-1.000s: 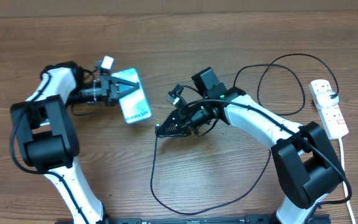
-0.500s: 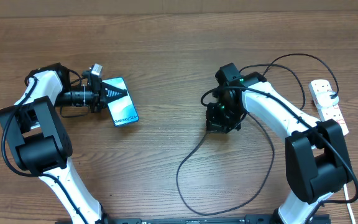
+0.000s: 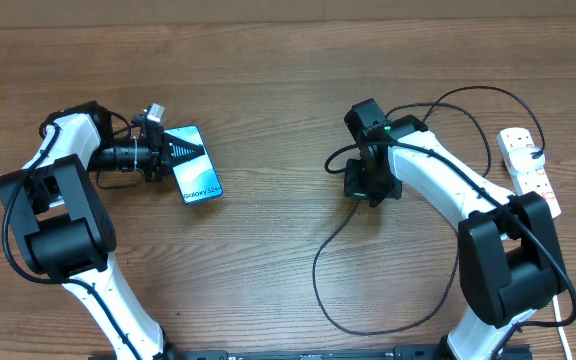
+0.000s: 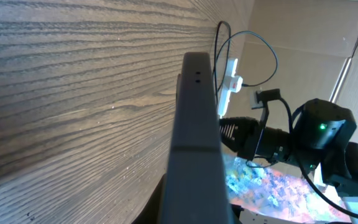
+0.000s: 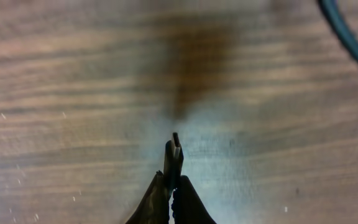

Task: Plug charger to phone and switch on socket

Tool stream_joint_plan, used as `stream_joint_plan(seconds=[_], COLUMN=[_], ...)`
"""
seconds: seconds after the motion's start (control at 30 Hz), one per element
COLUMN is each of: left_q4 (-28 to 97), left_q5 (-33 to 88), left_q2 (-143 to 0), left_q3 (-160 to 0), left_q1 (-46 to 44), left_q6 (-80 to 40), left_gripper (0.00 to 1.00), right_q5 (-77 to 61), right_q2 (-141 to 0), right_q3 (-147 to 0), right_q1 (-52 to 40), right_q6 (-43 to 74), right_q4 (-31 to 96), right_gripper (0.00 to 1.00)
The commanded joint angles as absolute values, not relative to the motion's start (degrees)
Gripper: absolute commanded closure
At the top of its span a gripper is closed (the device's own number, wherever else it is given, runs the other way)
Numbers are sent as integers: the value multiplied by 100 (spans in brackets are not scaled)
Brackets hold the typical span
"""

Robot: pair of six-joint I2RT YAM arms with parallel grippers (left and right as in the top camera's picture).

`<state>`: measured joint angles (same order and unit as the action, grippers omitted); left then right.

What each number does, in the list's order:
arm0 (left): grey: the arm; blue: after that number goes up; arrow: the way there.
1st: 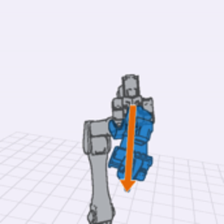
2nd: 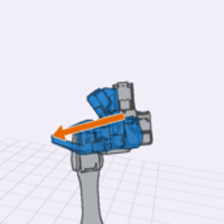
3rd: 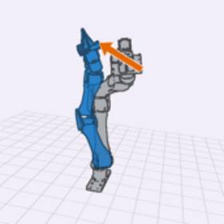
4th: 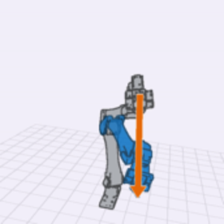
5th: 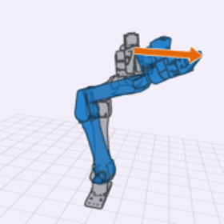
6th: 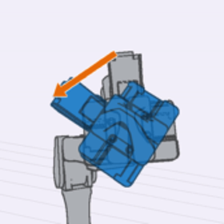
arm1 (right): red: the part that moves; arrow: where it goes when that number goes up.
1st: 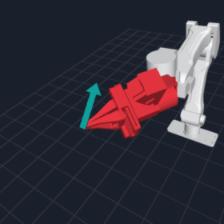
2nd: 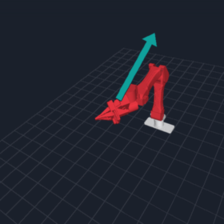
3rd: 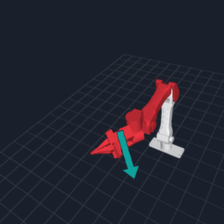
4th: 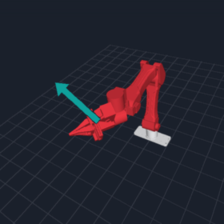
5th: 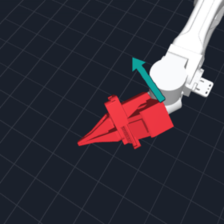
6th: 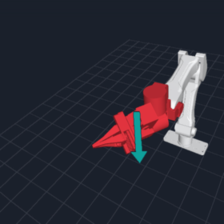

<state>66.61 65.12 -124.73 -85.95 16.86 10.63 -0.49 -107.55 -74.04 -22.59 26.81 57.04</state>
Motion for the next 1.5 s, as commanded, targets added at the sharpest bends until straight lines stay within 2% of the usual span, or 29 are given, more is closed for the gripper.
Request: stream_joint_plan(seconds=[0.0,0.4,0.67,0.73,0.77,0.87,1.1,1.27,1.33,1.47], left_q4=[6731,6751,6748,6748,6748,6748,6746,6740,6729,6722], left_q5=[6501,6394,6390,6392,6392,6390,6390,6390,6392,6392], left_q2=[-12245,-12245,-12245,-12245,-12245,-12245,-12245,-12245,-12245,-12245], left_q3=[-8641,-8641,-8641,-8641,-8641,-8641,-8641,-8641,-8641,-8641], left_q1=[1647,1647,1647,1647,1647,1647,1647,1647,1647,1647], left_q6=[1007,956,956,956,956,956,958,958,956,956], left_gripper=[96,96,96,96,96,96,96,96,96,96], right_q5=[327,403,403,405,408,515,661,604,381,246], right_q2=[-10750,-10753,-10753,-10753,-10753,-10753,-10753,-10753,-10753,-10753], right_q3=[-7319,-7111,-6543,-6462,-6447,-6445,-6445,-6445,-6445,-6445], right_q1=[-2279,-2274,-2274,-2274,-2274,-2274,-2274,-2259,-2200,-2150], right_q6=[2720,2720,2722,2720,2720,2722,3164,3509,3632,3944], right_q4=[5568,5183,4493,4346,4311,4309,4327,4333,4335,4366], right_gripper=[96,96,95,91,84,75,64,65,73,77])
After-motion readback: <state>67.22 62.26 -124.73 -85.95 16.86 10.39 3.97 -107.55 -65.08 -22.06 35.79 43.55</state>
